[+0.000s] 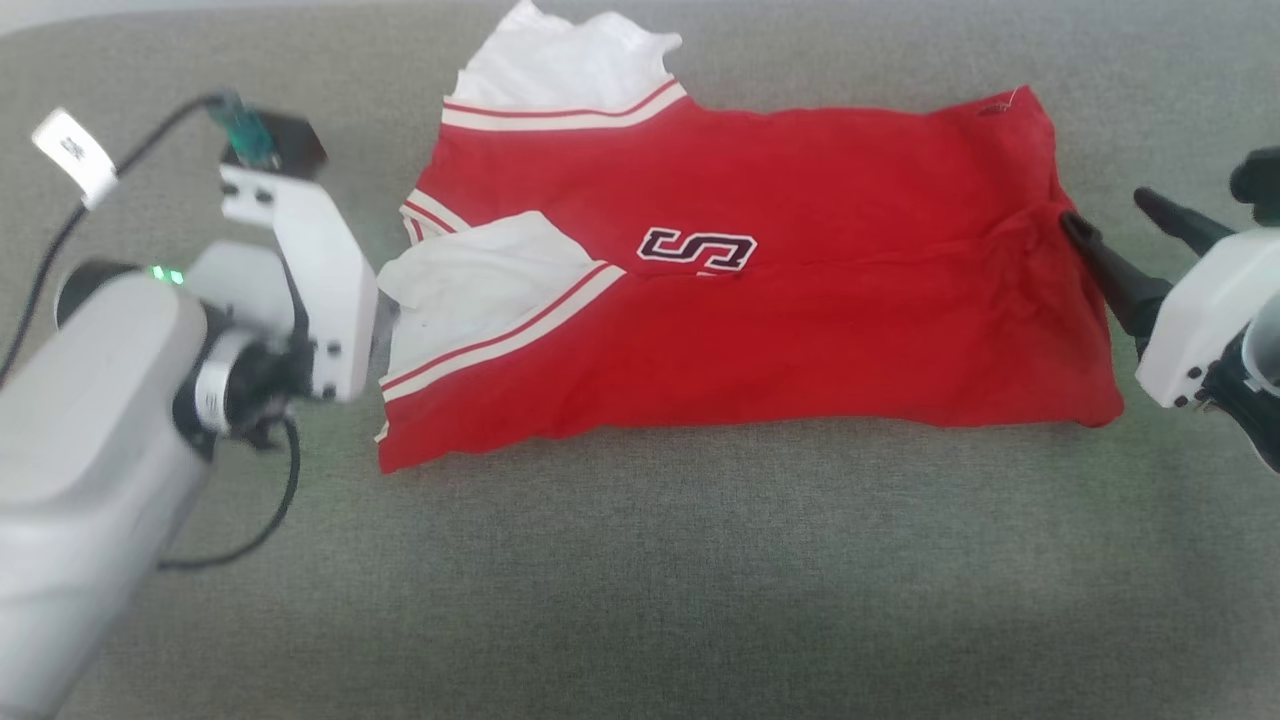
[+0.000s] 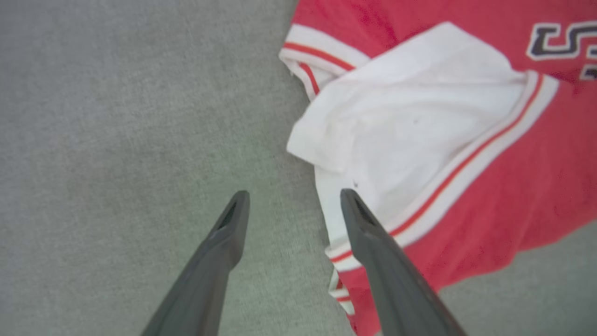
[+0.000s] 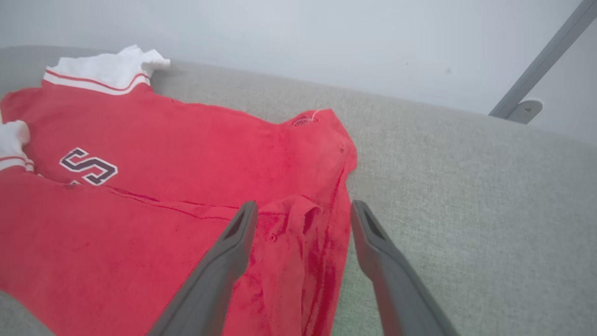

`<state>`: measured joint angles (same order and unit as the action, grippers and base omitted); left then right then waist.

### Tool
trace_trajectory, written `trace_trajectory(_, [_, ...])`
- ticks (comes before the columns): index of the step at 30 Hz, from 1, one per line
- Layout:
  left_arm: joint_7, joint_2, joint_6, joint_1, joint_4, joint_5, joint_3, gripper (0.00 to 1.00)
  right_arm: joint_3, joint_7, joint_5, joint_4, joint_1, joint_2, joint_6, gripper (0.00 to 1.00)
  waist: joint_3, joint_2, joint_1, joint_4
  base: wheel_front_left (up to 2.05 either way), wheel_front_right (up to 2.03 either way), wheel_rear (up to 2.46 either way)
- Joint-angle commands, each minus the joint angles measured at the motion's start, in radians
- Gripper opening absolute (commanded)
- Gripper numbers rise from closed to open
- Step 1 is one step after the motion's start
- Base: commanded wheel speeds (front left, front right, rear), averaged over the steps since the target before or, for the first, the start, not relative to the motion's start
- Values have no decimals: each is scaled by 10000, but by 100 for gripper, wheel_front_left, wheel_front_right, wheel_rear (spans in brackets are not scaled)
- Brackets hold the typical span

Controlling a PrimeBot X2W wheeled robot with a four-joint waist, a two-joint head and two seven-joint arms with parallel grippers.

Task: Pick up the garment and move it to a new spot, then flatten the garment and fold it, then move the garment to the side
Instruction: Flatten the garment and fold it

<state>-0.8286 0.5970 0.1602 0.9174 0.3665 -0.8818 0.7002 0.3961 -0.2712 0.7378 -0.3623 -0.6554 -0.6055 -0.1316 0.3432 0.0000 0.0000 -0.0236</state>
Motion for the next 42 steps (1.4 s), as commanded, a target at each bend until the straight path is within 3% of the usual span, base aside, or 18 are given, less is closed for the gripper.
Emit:
trace_trajectory(1, [-148, 163, 199, -360, -408, -105, 0, 100, -355, 275, -260, 148, 238, 151, 17, 100, -150, 0, 0, 27, 0, 0, 0])
trace_trajectory(12, [-611, 1035, 1696, -2384, -3248, -464, -97, 100, -3309, 1682, -2325, 1829, 1663, 1500, 18, 100, -318, 0, 0, -283, 0, 0, 0])
trace_trajectory(18, [-428, 1109, 2329, -2931, -3344, -505, -238, 100, -4415, 1375, -3012, 2908, 2565, 2408, 15, 100, -211, 0, 0, -565, 0, 0, 0])
trace_trajectory(23, [-200, 1001, 2315, -3073, -2528, -505, -219, 100, -4636, 658, -3028, 3516, 3330, 2873, 15, 100, 10, 0, 0, -817, 0, 0, 0])
trace_trajectory(24, [-265, 966, 2292, -3072, -2323, -546, -193, 96, -4662, 541, -3012, 3566, 3402, 2915, 15, 100, 45, 0, 0, -844, 0, 0, 0])
trace_trajectory(25, [-289, 905, 2240, -3075, -2165, -641, -196, 2, -4679, 378, -2989, 3586, 3474, 2960, 15, 100, 70, 0, 0, -865, 0, 0, 0])
trace_trajectory(37, [-177, 534, 1845, -2735, -1750, -750, -109, 0, -4495, -2305, -2360, 3152, 3734, 3276, 15, 100, 241, 0, 0, -636, 0, 0, 0])
trace_trajectory(42, [-156, 292, 1734, -2604, -1881, -722, 2, 0, -4566, -3560, -2633, 2627, 3376, 3340, 15, 100, 350, 0, 0, -378, 0, 0, 0])
